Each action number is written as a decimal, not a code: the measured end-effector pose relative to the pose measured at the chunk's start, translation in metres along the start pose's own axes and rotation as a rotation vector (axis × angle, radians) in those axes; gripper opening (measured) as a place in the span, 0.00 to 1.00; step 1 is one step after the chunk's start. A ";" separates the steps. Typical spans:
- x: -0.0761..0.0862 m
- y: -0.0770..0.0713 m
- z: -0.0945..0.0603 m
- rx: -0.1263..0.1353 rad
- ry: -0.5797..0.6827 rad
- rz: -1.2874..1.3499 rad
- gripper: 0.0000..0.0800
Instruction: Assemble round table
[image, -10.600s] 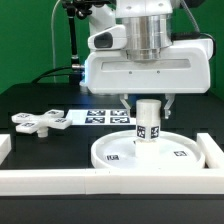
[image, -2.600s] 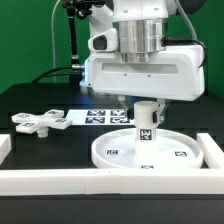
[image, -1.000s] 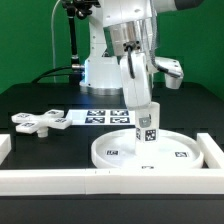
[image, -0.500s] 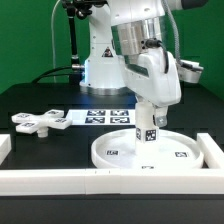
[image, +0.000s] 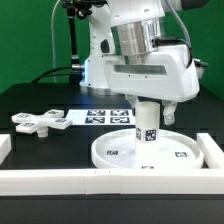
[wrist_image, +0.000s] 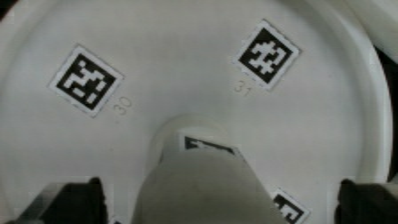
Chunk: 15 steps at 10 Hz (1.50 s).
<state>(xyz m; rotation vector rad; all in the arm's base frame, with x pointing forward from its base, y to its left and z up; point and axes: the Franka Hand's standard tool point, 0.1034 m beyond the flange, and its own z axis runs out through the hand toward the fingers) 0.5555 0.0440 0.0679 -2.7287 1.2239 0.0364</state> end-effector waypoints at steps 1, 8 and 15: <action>0.003 0.000 -0.001 -0.017 0.015 -0.165 0.81; 0.004 -0.003 -0.004 -0.060 0.011 -0.763 0.81; 0.002 -0.006 -0.004 -0.133 0.019 -1.560 0.81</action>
Offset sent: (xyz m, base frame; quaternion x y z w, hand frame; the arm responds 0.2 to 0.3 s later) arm 0.0077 0.0083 0.0101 -0.0617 0.0200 -0.3744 0.9250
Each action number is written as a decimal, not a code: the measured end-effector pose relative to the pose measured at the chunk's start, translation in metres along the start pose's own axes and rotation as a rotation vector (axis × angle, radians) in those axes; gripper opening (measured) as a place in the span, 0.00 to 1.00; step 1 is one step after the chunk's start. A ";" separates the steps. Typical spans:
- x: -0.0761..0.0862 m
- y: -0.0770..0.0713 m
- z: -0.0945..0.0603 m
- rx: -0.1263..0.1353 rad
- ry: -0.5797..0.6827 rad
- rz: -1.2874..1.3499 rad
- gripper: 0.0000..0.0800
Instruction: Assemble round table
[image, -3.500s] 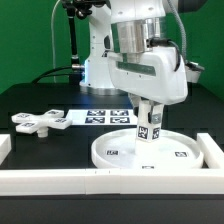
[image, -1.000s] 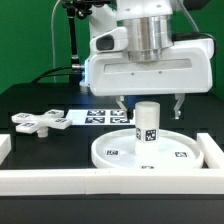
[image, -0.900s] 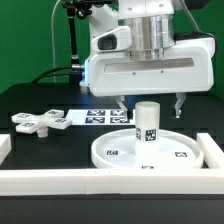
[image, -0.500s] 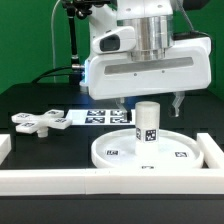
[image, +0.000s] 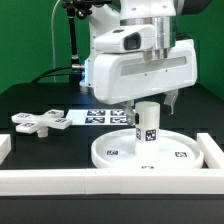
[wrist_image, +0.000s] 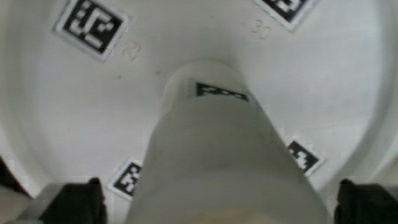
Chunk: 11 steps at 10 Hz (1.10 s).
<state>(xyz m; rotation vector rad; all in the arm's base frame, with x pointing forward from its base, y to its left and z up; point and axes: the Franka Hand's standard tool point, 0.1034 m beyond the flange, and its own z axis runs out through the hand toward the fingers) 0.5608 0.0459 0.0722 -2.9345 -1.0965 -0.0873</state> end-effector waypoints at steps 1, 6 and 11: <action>-0.001 0.001 -0.001 -0.004 0.000 -0.073 0.81; -0.005 0.007 0.001 -0.022 -0.026 -0.459 0.81; -0.004 0.006 0.002 -0.052 -0.098 -0.938 0.81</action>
Offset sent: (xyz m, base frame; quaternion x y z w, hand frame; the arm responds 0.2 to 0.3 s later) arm 0.0000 0.0000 0.0000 0.0000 0.0000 -0.1296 0.9916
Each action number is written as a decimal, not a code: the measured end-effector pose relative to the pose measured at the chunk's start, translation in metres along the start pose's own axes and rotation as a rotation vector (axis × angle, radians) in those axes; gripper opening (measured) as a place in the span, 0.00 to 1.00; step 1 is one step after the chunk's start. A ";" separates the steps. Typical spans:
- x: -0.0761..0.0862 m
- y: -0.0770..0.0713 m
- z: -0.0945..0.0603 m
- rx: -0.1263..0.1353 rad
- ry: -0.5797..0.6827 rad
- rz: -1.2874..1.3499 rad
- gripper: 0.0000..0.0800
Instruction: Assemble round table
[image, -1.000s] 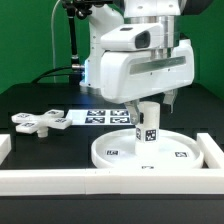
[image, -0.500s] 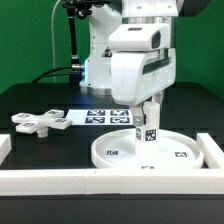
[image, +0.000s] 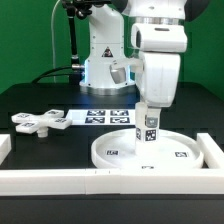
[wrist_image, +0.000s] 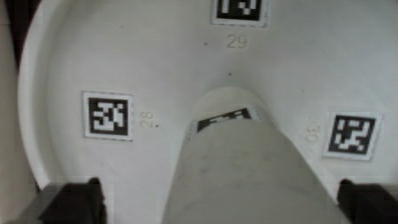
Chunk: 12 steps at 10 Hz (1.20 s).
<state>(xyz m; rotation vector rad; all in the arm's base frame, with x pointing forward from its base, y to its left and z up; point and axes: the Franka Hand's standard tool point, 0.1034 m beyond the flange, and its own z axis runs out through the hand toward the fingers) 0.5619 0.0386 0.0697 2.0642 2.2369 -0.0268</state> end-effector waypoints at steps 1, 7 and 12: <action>0.000 0.000 0.000 -0.001 -0.008 -0.048 0.81; -0.003 -0.001 0.002 0.002 -0.025 -0.140 0.51; -0.002 0.000 0.002 0.050 -0.040 0.094 0.51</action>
Offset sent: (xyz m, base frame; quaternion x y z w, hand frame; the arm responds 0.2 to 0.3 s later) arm -0.0014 0.0020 -0.0011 0.0050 0.0000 -0.0646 0.9979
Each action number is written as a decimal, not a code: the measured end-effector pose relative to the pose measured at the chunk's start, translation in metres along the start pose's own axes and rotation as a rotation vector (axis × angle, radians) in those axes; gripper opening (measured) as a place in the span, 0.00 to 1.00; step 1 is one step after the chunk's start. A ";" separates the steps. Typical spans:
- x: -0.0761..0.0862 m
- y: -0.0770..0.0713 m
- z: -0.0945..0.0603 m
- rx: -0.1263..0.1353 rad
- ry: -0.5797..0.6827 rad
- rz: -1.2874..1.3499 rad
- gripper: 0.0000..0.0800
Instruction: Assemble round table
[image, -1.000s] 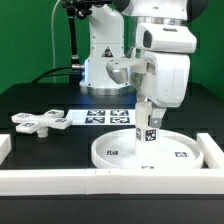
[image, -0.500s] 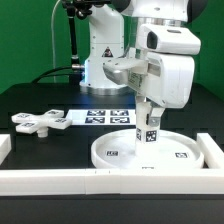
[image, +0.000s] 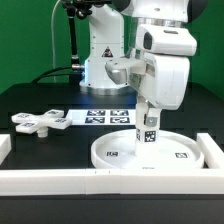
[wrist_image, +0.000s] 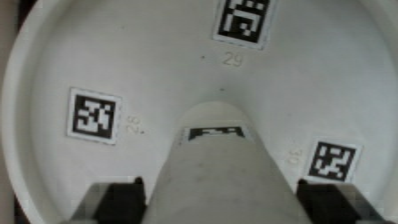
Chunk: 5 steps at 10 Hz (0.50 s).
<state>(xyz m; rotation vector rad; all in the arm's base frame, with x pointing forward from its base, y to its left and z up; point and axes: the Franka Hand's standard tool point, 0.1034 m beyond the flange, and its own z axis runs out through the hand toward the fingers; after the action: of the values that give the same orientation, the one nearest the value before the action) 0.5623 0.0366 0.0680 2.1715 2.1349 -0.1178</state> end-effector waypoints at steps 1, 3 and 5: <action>-0.001 0.001 0.000 0.021 -0.008 0.121 0.51; -0.001 0.002 0.000 0.028 -0.012 0.210 0.51; -0.001 0.002 0.000 0.028 -0.014 0.366 0.51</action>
Offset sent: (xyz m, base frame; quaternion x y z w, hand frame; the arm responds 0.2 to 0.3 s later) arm 0.0000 0.0000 0.0000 0.0000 0.0000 0.1938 0.9810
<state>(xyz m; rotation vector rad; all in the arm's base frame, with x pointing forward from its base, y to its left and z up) 0.5641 0.0355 0.0680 2.5229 1.6993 -0.1340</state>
